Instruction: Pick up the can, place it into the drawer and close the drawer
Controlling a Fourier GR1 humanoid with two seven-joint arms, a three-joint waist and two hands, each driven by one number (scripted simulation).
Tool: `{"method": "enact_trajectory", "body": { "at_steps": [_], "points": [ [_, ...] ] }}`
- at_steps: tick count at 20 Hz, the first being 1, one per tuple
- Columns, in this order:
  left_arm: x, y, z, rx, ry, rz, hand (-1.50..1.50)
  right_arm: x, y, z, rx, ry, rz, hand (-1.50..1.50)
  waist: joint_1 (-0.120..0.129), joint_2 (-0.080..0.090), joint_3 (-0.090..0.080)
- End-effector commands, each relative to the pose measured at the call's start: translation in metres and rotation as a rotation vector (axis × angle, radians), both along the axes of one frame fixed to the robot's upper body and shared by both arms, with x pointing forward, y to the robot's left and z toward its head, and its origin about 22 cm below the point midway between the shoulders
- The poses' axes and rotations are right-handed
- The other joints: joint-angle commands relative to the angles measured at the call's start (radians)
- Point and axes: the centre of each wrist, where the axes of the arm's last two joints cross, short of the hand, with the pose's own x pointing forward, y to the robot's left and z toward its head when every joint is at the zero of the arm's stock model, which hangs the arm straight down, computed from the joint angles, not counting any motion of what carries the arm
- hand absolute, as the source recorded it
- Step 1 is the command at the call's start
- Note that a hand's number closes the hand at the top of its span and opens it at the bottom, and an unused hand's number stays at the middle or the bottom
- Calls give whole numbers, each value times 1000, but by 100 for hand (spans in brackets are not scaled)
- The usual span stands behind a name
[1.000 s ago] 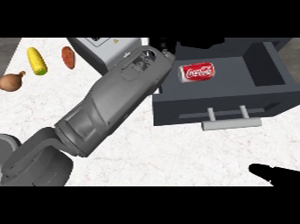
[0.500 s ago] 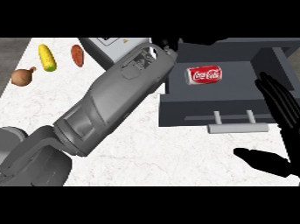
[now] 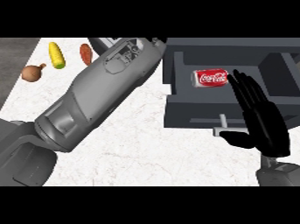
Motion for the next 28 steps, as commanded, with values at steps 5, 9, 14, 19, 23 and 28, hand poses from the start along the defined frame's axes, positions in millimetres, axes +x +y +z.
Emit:
{"method": "enact_trajectory", "body": {
  "at_steps": [5,9,14,19,23,28],
  "points": [
    [-1,50,7,25,10,24,-150,30,14,-52,-37,26,-50,-150,22,-5,0],
    [-8,60,14,5,23,21,-150,45,-4,-72,-73,15,-87,-150,37,-4,0],
    [-11,82,7,19,18,12,-150,87,-10,-52,-114,-2,-130,-150,42,2,0],
    [-19,90,3,27,52,14,-150,103,-4,-63,-123,-55,-134,-150,31,5,1],
    [-27,100,5,18,49,21,-150,128,5,-54,-131,-111,-171,-150,49,8,2],
    [-37,119,-24,32,60,3,-150,148,7,-46,-122,-149,-204,-150,59,19,1]
  ]
}}
